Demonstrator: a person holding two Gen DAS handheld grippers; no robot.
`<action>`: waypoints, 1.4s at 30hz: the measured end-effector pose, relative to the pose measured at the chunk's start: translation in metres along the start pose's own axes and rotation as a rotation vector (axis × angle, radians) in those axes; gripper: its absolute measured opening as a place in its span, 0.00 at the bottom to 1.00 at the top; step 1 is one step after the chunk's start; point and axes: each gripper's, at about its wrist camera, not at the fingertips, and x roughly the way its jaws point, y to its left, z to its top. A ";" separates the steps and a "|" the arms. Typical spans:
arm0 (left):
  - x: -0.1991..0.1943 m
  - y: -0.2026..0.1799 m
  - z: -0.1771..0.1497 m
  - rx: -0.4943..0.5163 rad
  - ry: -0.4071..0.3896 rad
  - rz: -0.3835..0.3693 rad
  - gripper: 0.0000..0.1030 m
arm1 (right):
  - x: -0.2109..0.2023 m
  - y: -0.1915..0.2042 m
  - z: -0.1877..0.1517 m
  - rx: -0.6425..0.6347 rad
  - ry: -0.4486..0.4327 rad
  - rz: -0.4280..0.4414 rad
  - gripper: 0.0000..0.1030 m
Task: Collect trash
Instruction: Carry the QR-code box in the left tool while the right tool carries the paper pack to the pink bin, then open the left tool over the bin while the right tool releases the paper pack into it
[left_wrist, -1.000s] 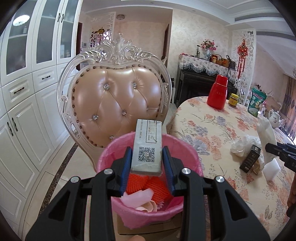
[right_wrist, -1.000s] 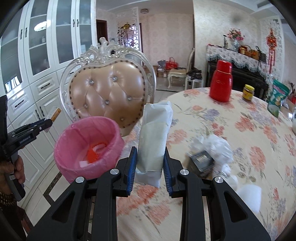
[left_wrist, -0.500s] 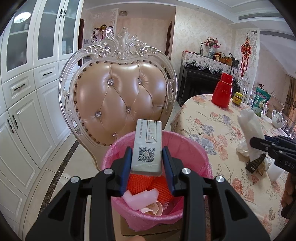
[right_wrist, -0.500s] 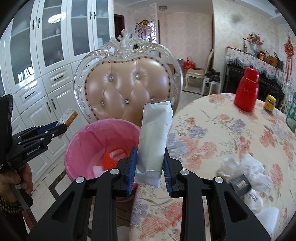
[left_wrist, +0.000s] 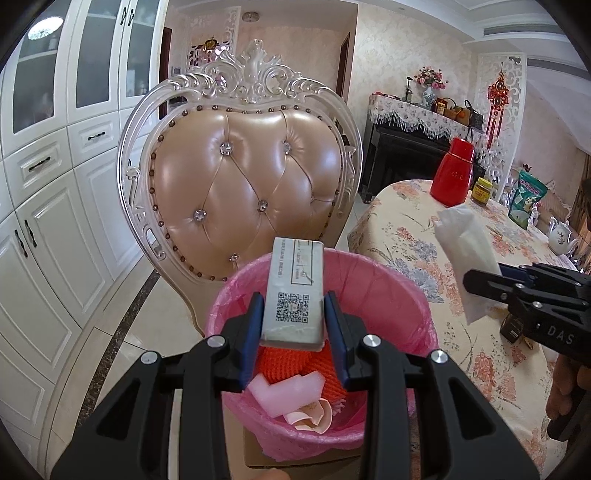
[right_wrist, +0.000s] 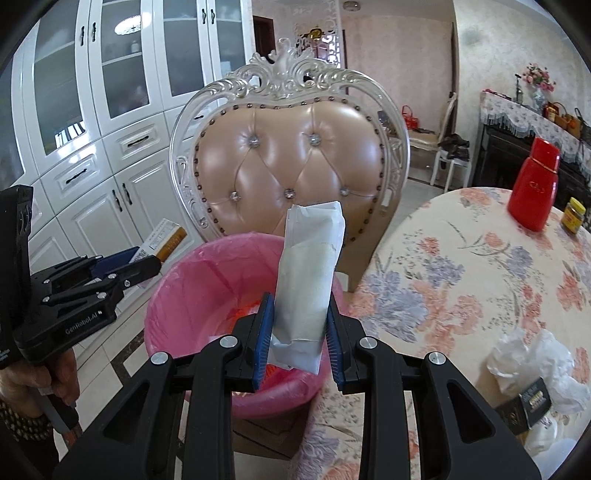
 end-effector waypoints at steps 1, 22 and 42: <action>0.001 0.000 0.000 -0.001 0.003 0.000 0.32 | 0.002 0.001 0.000 -0.001 0.004 0.005 0.27; 0.005 0.005 -0.001 -0.023 0.024 0.006 0.44 | 0.030 0.009 0.008 -0.012 0.035 0.044 0.46; -0.009 -0.064 0.000 0.047 0.008 -0.077 0.52 | -0.051 -0.054 -0.034 0.079 -0.053 -0.111 0.50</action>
